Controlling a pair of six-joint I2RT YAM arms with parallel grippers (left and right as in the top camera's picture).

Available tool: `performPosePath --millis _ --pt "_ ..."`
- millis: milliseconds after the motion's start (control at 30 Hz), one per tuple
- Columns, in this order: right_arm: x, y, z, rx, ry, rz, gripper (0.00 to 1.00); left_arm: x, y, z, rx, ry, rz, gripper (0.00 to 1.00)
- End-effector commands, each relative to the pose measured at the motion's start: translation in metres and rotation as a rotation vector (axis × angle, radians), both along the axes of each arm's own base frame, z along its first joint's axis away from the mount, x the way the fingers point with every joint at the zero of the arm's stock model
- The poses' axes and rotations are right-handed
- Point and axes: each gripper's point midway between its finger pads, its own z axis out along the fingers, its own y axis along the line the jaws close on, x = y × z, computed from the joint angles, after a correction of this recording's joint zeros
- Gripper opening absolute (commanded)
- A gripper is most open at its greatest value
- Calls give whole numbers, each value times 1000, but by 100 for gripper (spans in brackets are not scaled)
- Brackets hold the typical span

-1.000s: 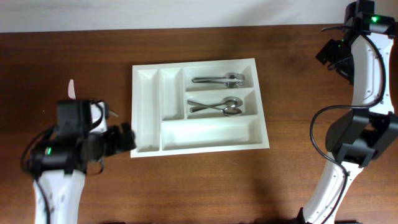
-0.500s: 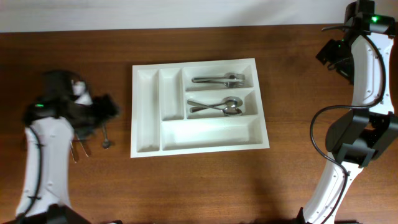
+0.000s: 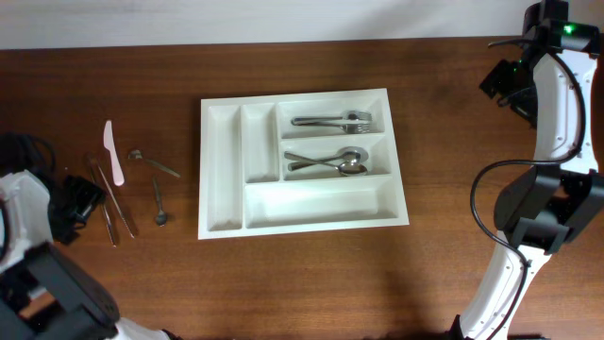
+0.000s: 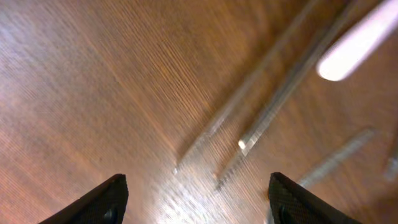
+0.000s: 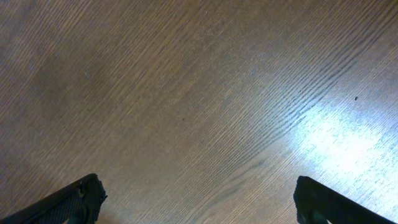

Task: Pack container
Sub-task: 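Lower the left gripper onto the metal tongs and close on them, then carry the tongs right and lower them into the tray's bottom compartment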

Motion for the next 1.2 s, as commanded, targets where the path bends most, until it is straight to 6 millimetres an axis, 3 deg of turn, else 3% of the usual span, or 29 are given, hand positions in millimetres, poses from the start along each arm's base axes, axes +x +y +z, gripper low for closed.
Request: performPosePath --millis 0,133,333,633,833,1167 --pt "-1 2 11 -9 -21 7 99 -3 8 -21 9 68 -10 74" --pt "-1 3 11 -8 -21 7 99 0 10 -40 -7 90 -33 74" --pt "-1 3 11 -8 -21 7 99 7 10 -53 -21 80 -72 74" --pt "-1 3 11 -8 -21 7 99 37 -6 -52 -52 -19 -225 84" --pt "-1 3 11 -8 -21 7 99 48 -12 -52 -32 -40 -274 84" --pt "-1 3 11 -8 -21 7 99 48 -7 -53 -6 -31 -260 77"
